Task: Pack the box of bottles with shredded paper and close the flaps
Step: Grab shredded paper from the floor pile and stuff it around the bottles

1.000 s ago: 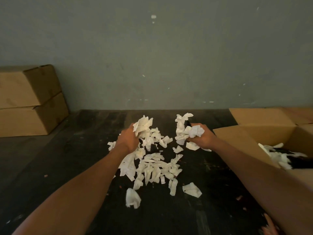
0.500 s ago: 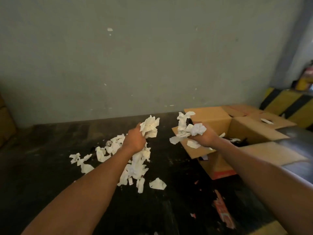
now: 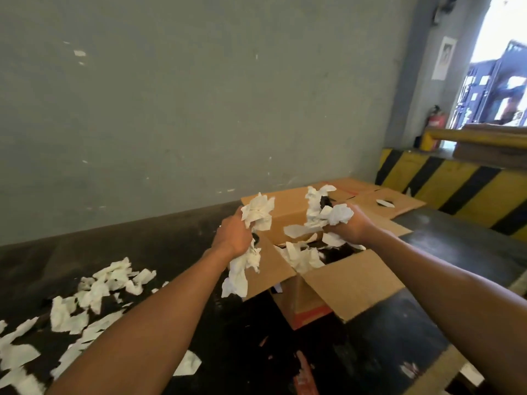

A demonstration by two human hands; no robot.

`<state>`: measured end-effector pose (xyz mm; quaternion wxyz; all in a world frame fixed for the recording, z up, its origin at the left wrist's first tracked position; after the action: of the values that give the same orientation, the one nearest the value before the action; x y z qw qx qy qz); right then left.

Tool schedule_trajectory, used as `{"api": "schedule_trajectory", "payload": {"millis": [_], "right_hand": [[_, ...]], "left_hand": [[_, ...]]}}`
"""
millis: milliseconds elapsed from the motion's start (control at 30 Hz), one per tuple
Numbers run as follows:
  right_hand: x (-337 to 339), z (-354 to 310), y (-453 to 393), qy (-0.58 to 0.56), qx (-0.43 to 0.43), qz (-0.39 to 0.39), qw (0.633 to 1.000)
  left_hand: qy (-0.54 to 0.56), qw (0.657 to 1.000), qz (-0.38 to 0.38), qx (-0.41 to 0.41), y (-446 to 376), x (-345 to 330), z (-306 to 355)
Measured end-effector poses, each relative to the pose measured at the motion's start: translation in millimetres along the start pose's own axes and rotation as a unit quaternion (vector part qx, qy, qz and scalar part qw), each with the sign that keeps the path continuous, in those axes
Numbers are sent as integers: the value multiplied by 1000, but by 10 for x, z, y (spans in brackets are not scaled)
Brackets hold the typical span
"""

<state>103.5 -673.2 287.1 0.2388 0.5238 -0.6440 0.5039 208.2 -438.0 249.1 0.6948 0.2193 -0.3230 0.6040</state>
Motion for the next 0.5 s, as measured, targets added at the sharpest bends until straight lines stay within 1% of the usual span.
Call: {"api": "schedule_trajectory", "payload": {"millis": [67, 167, 267, 400, 500], "right_hand": [[67, 378, -142, 6, 0, -5, 1000], [68, 952, -403, -12, -3, -35, 999], [-35, 1499, -674, 16, -4, -93, 996], [-231, 1996, -901, 18, 14, -127, 992], [-436, 2255, -999, 26, 30, -171, 984]], "left_hand": [[15, 1000, 0, 7, -229, -284, 215], [20, 1000, -5, 18, -552, -728, 516], [17, 999, -11, 42, -852, -1124, 707], [-14, 997, -16, 77, -1218, -1606, 704], [-26, 994, -32, 105, -1428, -1908, 594]]}}
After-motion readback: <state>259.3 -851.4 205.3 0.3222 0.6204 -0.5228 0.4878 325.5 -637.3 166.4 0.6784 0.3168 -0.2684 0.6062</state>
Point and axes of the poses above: each hand's wrist, its own y-axis away from the middle knuckle, its own x-axis out of the back of the hand, z = x × y, the point moved 4 cm from there along -y, towards the middle knuckle, and after that the axes turned 14 degrees about x, right-handed, at the moved point
